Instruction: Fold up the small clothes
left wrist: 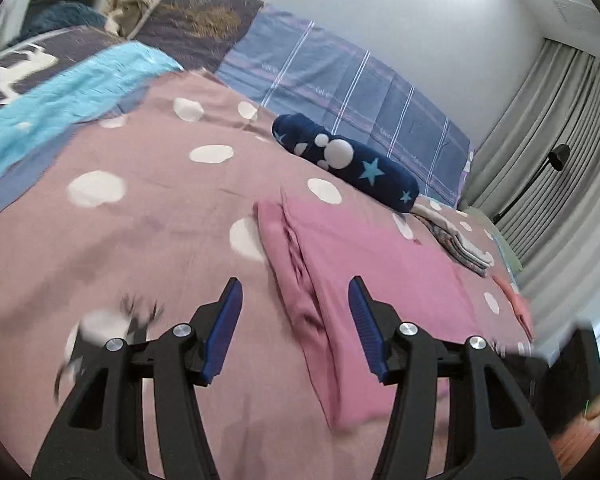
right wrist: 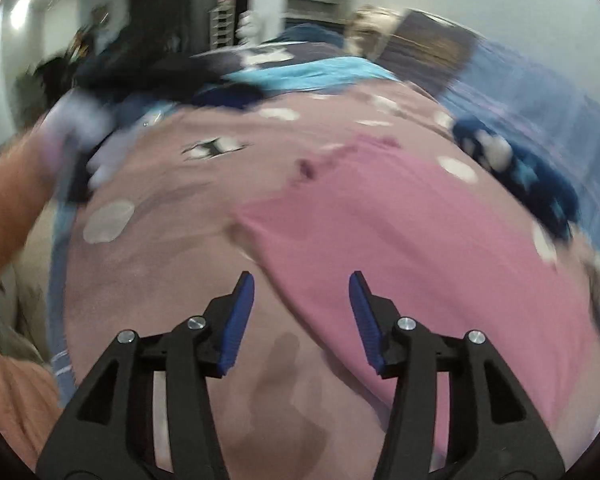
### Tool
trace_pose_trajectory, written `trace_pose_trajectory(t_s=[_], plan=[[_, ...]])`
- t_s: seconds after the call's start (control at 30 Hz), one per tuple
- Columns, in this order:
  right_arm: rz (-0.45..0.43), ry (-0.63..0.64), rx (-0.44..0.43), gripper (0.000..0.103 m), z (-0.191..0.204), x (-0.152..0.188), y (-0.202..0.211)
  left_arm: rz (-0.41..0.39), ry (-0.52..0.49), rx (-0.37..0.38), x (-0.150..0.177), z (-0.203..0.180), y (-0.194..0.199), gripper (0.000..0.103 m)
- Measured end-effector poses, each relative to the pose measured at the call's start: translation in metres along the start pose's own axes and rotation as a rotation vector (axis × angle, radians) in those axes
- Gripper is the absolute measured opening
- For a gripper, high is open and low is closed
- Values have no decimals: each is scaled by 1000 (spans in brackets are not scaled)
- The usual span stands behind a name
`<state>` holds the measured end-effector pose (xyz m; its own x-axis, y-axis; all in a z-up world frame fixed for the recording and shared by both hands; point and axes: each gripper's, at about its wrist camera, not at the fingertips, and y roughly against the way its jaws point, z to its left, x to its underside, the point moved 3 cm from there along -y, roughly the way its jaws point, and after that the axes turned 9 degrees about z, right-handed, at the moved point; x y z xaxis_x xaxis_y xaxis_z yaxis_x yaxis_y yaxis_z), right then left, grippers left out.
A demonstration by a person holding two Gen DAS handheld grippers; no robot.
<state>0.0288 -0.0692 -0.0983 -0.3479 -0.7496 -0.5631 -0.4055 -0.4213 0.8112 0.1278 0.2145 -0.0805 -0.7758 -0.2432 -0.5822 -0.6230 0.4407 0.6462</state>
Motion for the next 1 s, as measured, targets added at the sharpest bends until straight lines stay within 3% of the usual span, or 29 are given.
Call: trace_pose_trajectory(t_s=[0.17,0.3,0.43,0.47,0.5,0.53,0.57,0.6,0.63,0.67,0.77,0.8,0.87,1.0], plan=[[60,83,76,53,25,-21,-35,160,-14,92,-40,7,-74,56],[91,145,164,53,37,-27,-55,243,26,65,-57,22,-127,55],[104,168,205,53,40,-39,-67,233,45,150,-69,23,-143,53],[108,170,211,53,39,-42,-71,234,42,190,-72,20,-146,43],[113,170,219,52,38,-46,-75,230,35,208,-74,18,-147,12],[114,167,224,52,36,-49,-79,219,26,219,-77,15,-145,9],[114,164,228,51,35,-51,-81,196,15,238,-81,12,-142,9],[112,161,231,42,33,-53,-84,170,0,247,-83,10,-138,9],[112,162,226,10,33,-55,-86,141,-22,249,-85,7,-134,9],[123,163,225,4,34,-56,-89,114,-50,233,-85,6,-133,9],[130,188,249,4,44,-59,-93,140,-38,173,-76,20,-149,9],[129,205,260,4,46,-59,-94,172,18,203,-73,31,-159,9],[120,198,257,4,45,-57,-94,154,92,280,-75,45,-156,10],[99,123,180,14,35,-56,-85,102,104,271,-77,48,-147,19]])
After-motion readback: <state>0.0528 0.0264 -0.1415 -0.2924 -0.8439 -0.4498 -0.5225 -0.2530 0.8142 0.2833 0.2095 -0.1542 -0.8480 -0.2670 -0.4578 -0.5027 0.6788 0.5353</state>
